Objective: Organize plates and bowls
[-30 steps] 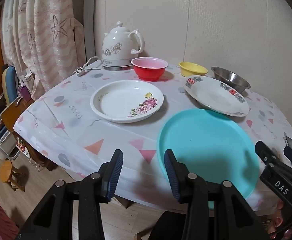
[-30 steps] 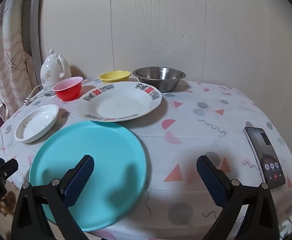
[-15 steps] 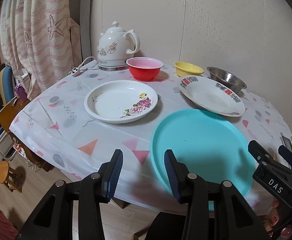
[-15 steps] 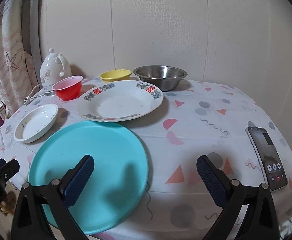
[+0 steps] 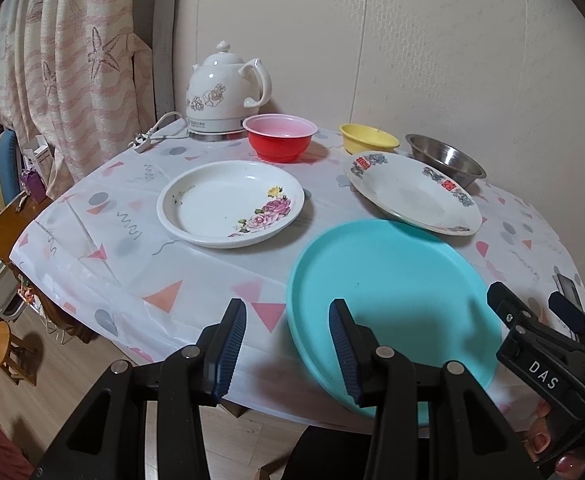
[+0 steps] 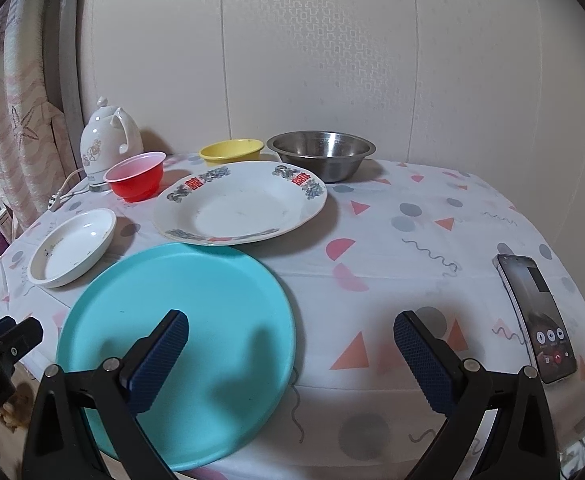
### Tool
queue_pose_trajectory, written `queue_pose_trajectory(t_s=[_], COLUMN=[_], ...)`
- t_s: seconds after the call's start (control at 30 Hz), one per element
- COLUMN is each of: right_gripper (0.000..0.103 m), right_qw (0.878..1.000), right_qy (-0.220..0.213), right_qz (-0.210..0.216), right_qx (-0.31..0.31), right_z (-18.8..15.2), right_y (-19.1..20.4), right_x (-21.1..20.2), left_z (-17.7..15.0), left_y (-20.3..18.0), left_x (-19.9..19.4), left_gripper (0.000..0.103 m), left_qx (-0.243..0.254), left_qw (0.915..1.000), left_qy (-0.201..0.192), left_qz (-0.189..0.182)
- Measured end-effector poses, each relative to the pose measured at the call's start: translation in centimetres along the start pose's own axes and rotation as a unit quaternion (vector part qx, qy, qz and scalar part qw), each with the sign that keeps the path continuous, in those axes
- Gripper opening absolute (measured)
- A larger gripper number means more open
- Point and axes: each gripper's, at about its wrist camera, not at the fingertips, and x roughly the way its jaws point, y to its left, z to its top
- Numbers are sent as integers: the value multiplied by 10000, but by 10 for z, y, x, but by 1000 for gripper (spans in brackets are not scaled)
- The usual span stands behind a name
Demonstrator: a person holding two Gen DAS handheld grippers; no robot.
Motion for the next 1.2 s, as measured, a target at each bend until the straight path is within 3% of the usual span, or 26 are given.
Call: queue_pose_trajectory(t_s=[0.83,1.2], right_gripper=[103,103], right_qw=[9997,9996], right_qy=[-118,-71], right_qz=[122,116], right_qx=[-182,-248], right_z=[3,6], right_y=[6,12], right_x=[-2,2], left_z=[2,6], left_y=[3,8], left_x=[1,4], left_gripper=[44,44], left_qx=[-5,-29], left_qw=[10000,9999], left_qy=[67,16], left_qz=[-28,143])
